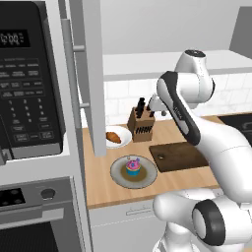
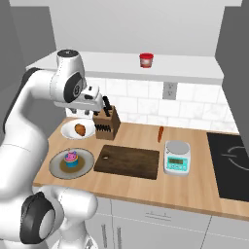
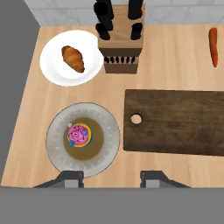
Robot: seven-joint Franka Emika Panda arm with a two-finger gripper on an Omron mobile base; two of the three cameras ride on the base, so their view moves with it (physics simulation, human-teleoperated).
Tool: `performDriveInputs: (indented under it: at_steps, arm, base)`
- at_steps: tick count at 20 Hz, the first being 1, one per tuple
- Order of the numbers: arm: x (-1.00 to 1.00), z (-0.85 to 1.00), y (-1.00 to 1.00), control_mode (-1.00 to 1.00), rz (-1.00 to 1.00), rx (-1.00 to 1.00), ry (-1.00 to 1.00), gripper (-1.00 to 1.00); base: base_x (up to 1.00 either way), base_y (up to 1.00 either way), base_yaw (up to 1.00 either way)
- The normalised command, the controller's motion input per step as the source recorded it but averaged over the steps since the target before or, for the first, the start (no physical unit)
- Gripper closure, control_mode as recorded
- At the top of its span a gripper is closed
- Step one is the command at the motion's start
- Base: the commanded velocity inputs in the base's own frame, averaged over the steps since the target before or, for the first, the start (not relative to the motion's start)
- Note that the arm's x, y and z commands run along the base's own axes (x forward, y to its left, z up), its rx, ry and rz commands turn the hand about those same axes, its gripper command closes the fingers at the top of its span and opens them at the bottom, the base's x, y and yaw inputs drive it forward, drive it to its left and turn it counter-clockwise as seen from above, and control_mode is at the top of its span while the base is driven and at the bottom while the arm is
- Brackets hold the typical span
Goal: From the different types of pastries on the counter, select a croissant and place it on the cutting board. Then retrieve a jar of jam from the cabinet and place it alongside the croissant on the cutting board.
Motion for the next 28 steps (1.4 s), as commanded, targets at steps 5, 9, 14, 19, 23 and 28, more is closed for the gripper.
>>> performDriveInputs:
  at_steps: [5, 9, 14, 19, 23, 28]
  arm:
    - [-0.47, -0.49, 0.1, -1.0, 0.0, 0.0, 0.0, -1.0]
    - [-0.53, -0.48, 0.57, -1.0, 0.04, 0.0, -0.04, -1.0]
    - [-0.1, -0.21, 0.78, -1.0, 0.0, 0.0, -0.03, -1.0]
    - [0.53, -0.46, 0.49, -1.0, 0.02, 0.0, -0.05, -1.0]
    - [0.69, -0.25, 0.37, -1.0, 0.0, 0.0, 0.0, -1.0]
    - [0.81, -0.07, 0.37, -1.0, 0.0, 0.0, 0.0, -1.0]
  base:
    - [0.0, 0.0, 0.0]
    - [0.0, 0.0, 0.0]
    - [0.0, 0.0, 0.0]
    - [0.0, 0.0, 0.0]
    - [0.0, 0.0, 0.0]
    - [0.0, 0.0, 0.0]
